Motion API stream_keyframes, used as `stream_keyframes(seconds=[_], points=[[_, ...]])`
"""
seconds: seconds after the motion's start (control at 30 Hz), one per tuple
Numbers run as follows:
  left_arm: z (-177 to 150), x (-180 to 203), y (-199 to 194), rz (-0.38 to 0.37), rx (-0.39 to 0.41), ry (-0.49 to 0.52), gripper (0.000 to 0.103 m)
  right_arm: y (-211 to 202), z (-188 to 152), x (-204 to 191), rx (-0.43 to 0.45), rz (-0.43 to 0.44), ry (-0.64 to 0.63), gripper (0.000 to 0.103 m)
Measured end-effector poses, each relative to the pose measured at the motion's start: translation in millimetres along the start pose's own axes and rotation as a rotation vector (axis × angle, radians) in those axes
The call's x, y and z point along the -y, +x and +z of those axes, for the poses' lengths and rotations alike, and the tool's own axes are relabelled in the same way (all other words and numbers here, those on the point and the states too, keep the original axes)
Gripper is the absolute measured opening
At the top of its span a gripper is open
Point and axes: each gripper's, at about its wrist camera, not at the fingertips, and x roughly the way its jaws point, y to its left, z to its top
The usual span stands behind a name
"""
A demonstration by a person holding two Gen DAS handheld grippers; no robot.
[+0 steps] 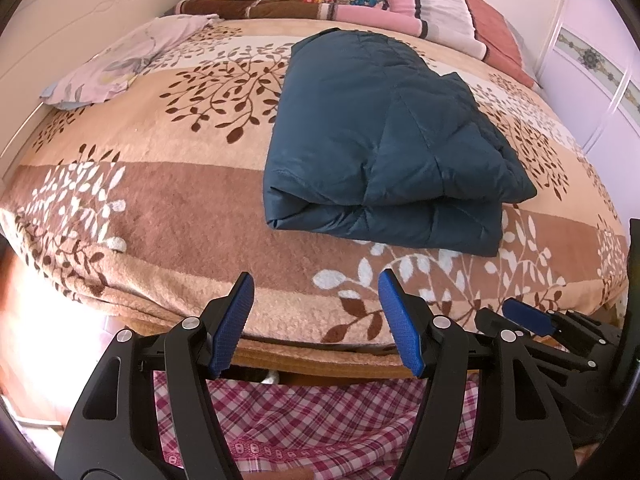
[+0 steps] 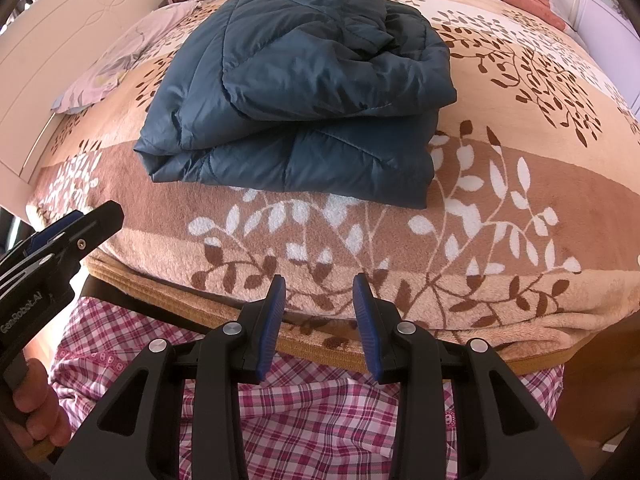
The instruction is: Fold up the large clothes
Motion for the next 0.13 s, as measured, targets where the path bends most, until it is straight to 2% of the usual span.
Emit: stream_keyframes(seconds=[0.13], points=[[-0.3, -0.4, -0.1, 0.001, 0.002, 0.0, 0.064, 0.0, -0.7, 1.6, -0.001, 0.0, -0.001, 0.036]])
